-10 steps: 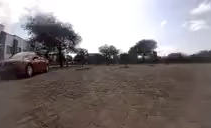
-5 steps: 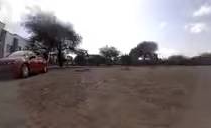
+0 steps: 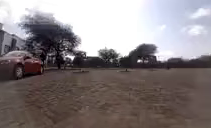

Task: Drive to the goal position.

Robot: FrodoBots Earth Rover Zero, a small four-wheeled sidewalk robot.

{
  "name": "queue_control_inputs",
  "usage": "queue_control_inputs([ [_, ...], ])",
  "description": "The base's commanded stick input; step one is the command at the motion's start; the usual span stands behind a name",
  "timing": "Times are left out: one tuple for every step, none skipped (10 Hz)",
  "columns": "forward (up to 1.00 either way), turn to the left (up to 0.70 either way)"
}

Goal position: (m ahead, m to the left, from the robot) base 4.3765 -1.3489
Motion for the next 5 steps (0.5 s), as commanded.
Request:
queue_control_inputs([
  [0.7, 0.0],
  [0.7, 0.0],
  [0.7, 0.0],
  [0.7, 0.0],
  [0.7, 0.0],
])
